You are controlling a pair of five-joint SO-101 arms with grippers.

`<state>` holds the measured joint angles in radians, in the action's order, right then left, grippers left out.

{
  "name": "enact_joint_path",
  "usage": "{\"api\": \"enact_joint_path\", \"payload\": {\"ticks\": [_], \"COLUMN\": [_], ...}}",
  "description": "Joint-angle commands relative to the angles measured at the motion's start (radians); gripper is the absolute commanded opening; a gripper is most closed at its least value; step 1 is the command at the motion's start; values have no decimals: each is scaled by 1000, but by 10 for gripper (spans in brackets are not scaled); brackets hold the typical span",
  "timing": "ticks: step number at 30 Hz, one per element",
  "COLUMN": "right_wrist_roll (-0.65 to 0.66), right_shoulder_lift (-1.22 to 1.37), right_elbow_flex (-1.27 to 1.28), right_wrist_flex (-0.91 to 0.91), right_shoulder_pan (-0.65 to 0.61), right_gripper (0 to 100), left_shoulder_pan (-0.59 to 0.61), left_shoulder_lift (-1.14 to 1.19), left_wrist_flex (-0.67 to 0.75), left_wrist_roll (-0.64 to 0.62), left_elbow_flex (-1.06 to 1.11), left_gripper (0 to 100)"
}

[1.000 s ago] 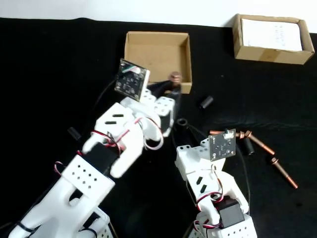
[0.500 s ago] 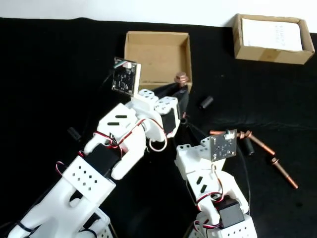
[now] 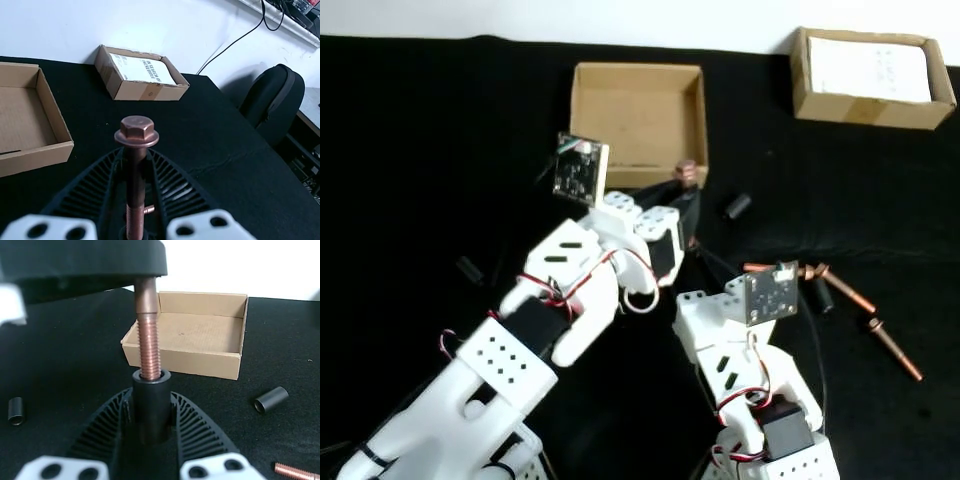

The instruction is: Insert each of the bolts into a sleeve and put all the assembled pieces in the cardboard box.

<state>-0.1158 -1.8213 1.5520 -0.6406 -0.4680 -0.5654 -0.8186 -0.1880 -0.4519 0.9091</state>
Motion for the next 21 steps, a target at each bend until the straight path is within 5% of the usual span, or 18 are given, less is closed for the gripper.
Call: {"api": "enact_joint_path", "payload": {"ticks": [1, 21], "right_wrist_roll": [9, 9], "right_shoulder_lift": [-8, -8], "right_elbow_flex": [-12, -13], "right_wrist_flex": [22, 22], "right_shoulder_pan": [-5, -1], "right_gripper": [7, 7], "left_shoulder_pan": [-7, -114], "left_shoulder_lift": [-13, -48], "left_wrist_flex": [31, -46], "left_wrist_roll": [0, 3], "left_elbow_flex": [-7, 170], "left_gripper": [8, 11]}}
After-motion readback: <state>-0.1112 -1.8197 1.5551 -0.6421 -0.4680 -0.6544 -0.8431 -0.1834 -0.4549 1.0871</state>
